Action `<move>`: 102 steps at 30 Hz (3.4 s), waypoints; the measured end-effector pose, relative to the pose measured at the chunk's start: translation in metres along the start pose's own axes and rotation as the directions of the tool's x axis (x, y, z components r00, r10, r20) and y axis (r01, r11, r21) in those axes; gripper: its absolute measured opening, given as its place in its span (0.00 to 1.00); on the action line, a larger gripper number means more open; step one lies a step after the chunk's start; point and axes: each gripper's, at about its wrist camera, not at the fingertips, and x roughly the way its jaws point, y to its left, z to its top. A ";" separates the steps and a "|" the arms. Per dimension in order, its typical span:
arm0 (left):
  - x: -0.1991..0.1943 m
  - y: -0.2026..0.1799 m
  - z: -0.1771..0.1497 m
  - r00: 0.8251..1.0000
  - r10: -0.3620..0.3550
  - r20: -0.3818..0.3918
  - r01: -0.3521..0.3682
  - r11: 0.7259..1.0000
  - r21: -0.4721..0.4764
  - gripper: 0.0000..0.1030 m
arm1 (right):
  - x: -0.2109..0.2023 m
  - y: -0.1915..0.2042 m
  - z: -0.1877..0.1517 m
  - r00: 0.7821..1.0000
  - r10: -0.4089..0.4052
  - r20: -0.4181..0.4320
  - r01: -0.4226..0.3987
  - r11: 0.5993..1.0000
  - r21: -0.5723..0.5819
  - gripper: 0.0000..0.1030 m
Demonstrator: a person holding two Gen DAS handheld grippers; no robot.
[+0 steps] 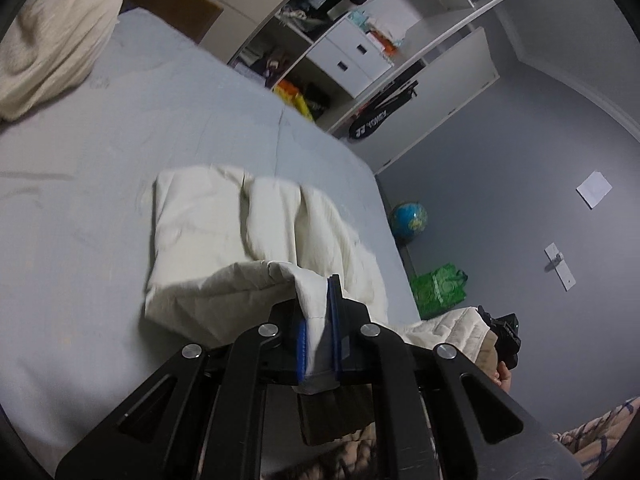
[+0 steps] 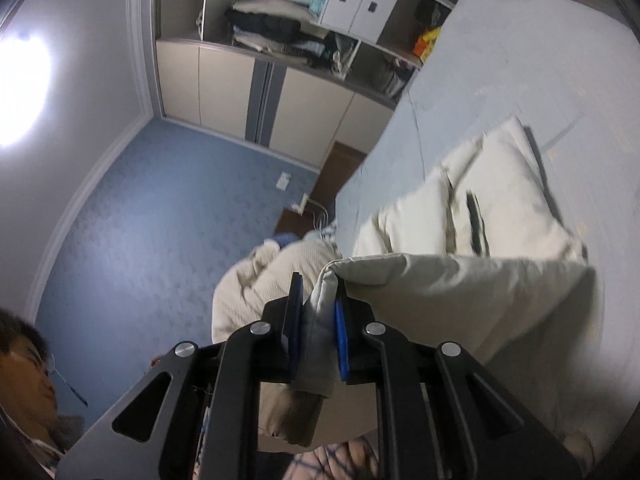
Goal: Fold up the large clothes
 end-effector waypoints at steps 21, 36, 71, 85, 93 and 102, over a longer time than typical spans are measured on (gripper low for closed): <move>0.150 0.088 0.136 0.997 0.077 -0.018 -0.079 0.980 -0.183 0.09 | 0.137 -0.127 0.146 0.960 -0.251 0.126 0.218 0.949 0.226 0.10; 0.219 0.143 0.142 0.967 0.218 -0.134 -0.244 0.944 -0.223 0.09 | 0.183 -0.198 0.158 0.903 -0.428 0.035 0.396 0.863 0.313 0.10; 0.263 -0.063 0.050 0.936 0.344 -0.071 -0.293 0.878 0.379 0.61 | 0.289 -0.014 0.047 0.778 -0.629 -0.007 0.500 0.625 -0.599 0.59; 0.339 -0.017 0.047 0.857 0.502 -0.114 -0.417 0.807 0.419 0.62 | 0.370 -0.070 0.032 0.607 -0.788 0.103 0.582 0.352 -0.733 0.61; 0.352 -0.002 0.032 0.858 0.505 -0.100 -0.421 0.800 0.429 0.64 | 0.386 -0.097 0.027 0.580 -0.806 0.119 0.600 0.324 -0.732 0.63; 0.361 0.005 0.027 0.854 0.515 -0.065 -0.439 0.783 0.440 0.65 | 0.399 -0.112 0.025 0.566 -0.817 0.110 0.604 0.321 -0.729 0.64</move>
